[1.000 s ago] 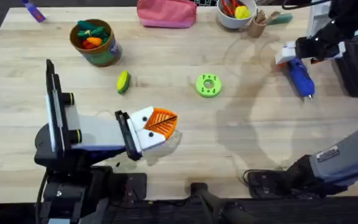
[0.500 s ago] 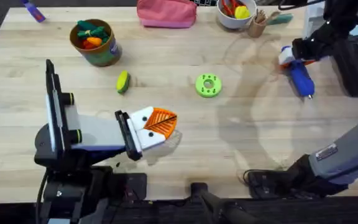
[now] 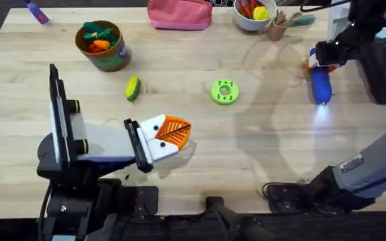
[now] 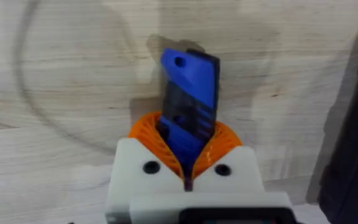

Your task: Pick up the gripper from the table and insert it into the empty holder that is missing its gripper. Then pick up a screw, insert it into the mounting hole, and use the screwdriver to tighten it. Finally, clean up the table by picking up the vegetable and placing it into the bucket.

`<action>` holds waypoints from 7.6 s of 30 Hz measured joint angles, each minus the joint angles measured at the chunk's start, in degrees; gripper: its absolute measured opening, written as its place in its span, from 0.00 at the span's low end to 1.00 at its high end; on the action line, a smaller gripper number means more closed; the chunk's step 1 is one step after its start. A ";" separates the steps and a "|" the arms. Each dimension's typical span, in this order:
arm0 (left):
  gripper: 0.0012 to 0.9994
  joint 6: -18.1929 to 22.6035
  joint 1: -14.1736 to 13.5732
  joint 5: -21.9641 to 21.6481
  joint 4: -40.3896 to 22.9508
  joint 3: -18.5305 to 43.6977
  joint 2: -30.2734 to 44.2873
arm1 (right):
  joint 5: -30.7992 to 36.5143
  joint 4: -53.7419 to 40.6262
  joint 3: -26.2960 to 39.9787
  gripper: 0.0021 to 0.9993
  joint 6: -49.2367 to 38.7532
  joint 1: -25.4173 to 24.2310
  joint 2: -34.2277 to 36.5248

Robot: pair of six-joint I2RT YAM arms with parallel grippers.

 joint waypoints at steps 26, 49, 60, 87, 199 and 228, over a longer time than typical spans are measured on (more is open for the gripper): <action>0.01 0.00 0.00 0.00 0.00 0.00 0.00 | -15.03 -2.51 -0.37 0.02 10.77 9.39 -40.16; 0.01 0.00 0.00 -0.02 0.00 0.00 0.00 | -29.44 46.55 -31.22 0.02 34.43 29.88 -68.31; 0.01 0.00 0.00 0.00 0.00 0.00 0.00 | -45.19 66.85 -36.06 0.02 38.27 40.06 -55.71; 0.01 0.00 0.00 -0.02 0.00 0.00 0.00 | -53.57 82.08 -36.28 0.02 35.31 55.20 -47.60; 0.01 -0.02 0.00 -0.03 0.00 0.00 0.00 | -64.19 98.82 -35.58 0.02 29.92 60.59 -35.08; 0.01 -0.02 0.00 -0.04 0.00 0.00 0.00 | -64.18 98.47 -35.58 0.02 28.74 60.59 -33.44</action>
